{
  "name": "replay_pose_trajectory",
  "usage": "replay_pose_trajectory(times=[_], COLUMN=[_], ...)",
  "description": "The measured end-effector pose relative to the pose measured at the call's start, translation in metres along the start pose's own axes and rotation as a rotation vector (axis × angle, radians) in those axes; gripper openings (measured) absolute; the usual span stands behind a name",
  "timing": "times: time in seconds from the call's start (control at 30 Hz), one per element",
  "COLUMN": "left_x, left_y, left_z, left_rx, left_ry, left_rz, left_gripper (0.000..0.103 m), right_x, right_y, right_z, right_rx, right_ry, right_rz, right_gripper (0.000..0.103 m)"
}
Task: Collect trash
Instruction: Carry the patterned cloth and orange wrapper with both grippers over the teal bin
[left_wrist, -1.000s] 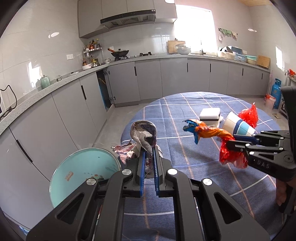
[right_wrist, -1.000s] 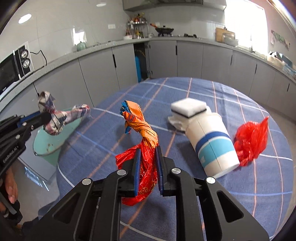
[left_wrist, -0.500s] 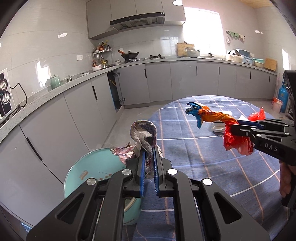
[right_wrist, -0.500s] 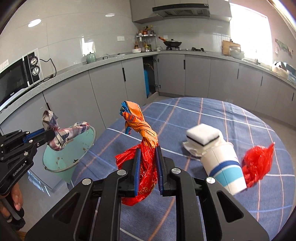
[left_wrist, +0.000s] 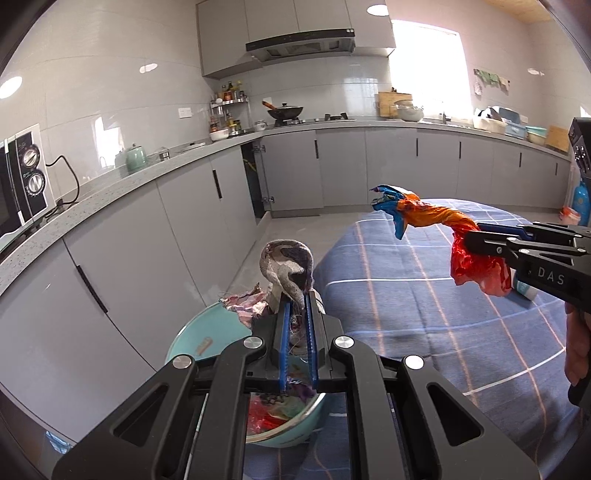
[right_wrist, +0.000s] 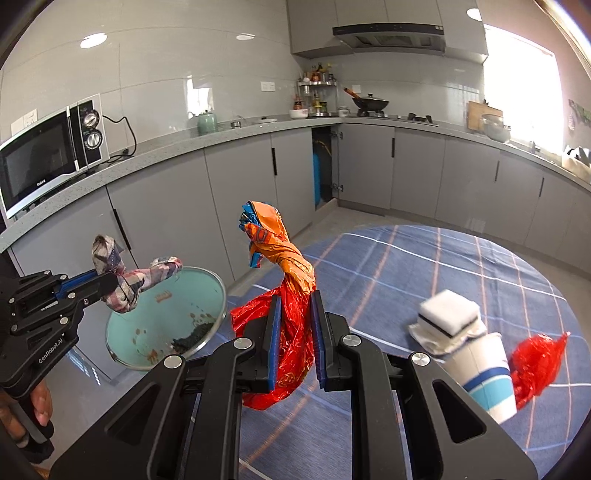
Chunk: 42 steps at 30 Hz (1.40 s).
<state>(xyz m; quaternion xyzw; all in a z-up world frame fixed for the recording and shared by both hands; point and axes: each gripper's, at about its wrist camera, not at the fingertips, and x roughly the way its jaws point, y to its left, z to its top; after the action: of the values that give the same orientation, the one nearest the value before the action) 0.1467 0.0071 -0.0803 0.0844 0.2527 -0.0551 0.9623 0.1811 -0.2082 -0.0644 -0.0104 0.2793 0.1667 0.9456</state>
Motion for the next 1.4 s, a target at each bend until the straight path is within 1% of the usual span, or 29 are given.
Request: replay_pose_trajectory(times=[0.2, 0.43, 0.63, 1.03, 1.4], left_x=[-0.002, 0.0, 0.002, 0.008, 0.01], left_y=[0.017, 0.034, 0.046, 0.069, 0.081], left_z=[0.003, 0.001, -0.002, -0.008, -0.009], left_rx=[-0.025, -0.045, -0.056, -0.089, -0.107], left_ry=[-0.005, 0.005, 0.009, 0.028, 0.036], left_rz=[0.024, 0.049, 0.074, 0.118, 0.128], left_gripper=[0.009, 0.009, 0.009, 0.009, 0.009], right_x=[0.009, 0.025, 0.037, 0.05, 0.06], right_y=[0.018, 0.038, 0.049, 0.068, 0.081], right_z=[0.009, 0.018, 0.021, 0.025, 0.029], right_rx=[-0.017, -0.05, -0.064, -0.102, -0.13], right_ry=[-0.009, -0.001, 0.005, 0.01, 0.022], right_rz=[0.024, 0.049, 0.068, 0.103, 0.125], right_gripper=[0.016, 0.016, 0.016, 0.016, 0.016])
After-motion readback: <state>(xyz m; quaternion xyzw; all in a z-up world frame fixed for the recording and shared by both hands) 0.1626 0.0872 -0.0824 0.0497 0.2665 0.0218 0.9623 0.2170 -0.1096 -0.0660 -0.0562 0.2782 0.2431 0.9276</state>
